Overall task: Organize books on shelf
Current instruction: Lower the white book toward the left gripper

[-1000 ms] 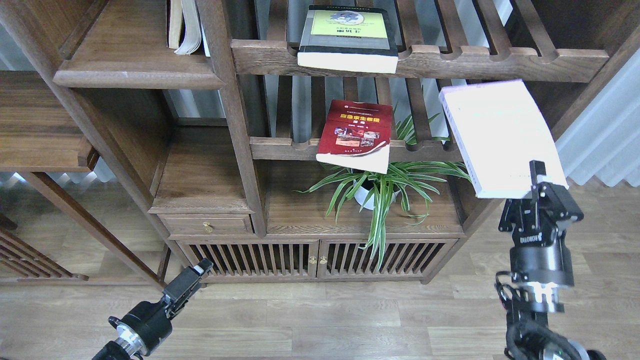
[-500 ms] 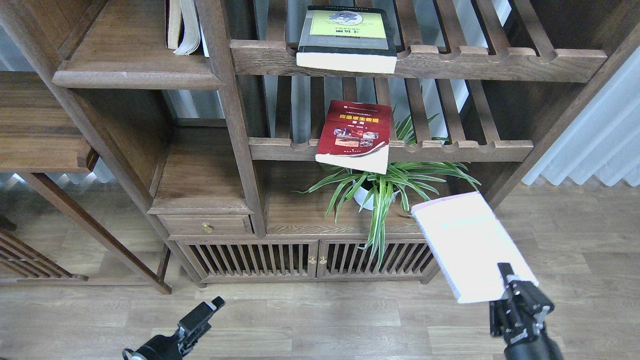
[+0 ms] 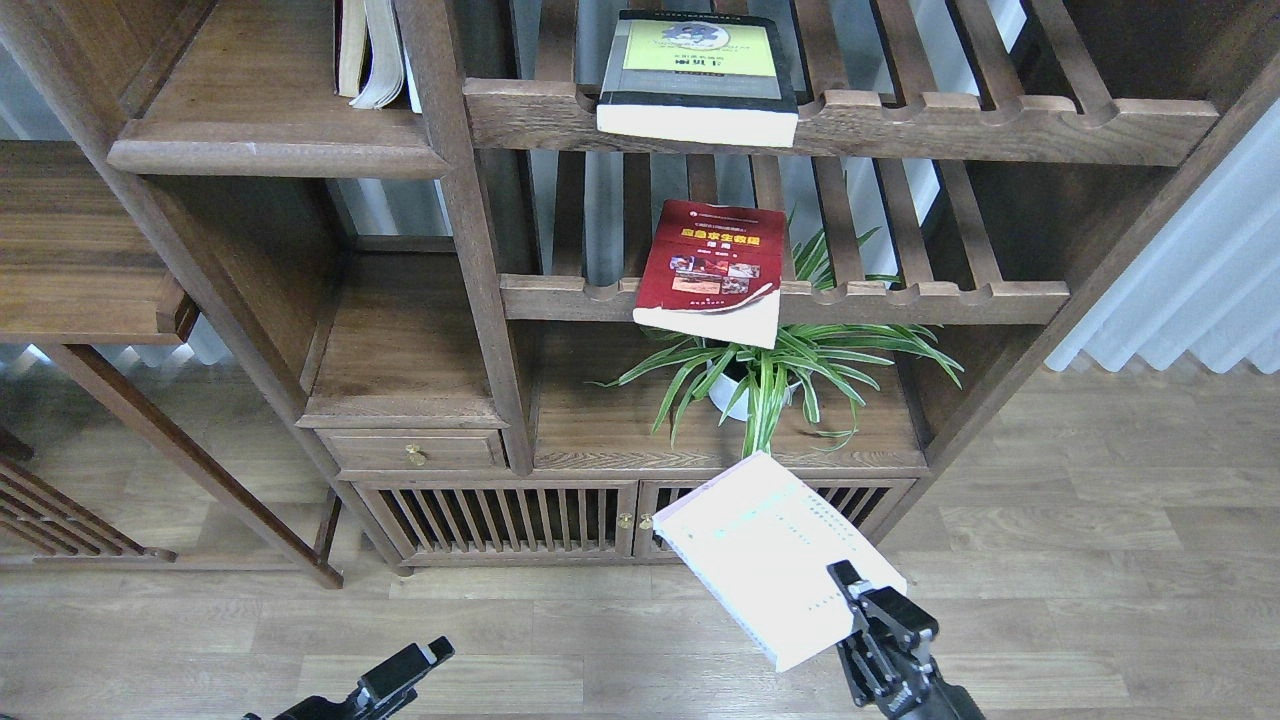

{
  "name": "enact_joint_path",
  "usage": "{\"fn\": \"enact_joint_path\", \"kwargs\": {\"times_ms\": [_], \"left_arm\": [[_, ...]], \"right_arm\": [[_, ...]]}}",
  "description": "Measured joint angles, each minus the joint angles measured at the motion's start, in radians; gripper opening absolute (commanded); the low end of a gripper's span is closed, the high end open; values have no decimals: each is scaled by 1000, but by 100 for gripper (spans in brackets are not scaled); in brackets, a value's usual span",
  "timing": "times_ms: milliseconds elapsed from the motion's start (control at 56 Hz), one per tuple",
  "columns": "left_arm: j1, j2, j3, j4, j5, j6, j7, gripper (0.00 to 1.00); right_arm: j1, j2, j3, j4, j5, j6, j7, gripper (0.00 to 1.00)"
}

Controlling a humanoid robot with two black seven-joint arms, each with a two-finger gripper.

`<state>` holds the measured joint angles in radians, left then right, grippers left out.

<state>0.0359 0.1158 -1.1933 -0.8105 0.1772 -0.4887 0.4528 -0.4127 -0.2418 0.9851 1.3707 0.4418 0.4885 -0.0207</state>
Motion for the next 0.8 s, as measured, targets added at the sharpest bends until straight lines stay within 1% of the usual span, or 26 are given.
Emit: {"fn": "enact_joint_path", "kwargs": {"times_ms": [179, 268, 446, 625, 714, 804], "left_arm": [[-9, -4, -4, -15, -6, 0, 0, 100], [-13, 0, 3, -16, -6, 0, -2, 100], [-22, -8, 3, -5, -6, 0, -7, 100], [-23, -1, -1, -22, -13, 0, 0, 100], [4, -13, -15, -78, -116, 0, -2, 100], [56, -35, 7, -168, -356, 0, 1, 100]], "right_arm": [[30, 1, -43, -34, -7, 0, 0, 4], [35, -14, -81, -58, -55, 0, -1, 4], [54, -20, -86, -67, -89, 0, -1, 4], [54, -9, -86, -68, -94, 0, -1, 4], [53, -4, -83, -69, -94, 0, -1, 4], [53, 11, -80, -71, -94, 0, 0, 4]]}}
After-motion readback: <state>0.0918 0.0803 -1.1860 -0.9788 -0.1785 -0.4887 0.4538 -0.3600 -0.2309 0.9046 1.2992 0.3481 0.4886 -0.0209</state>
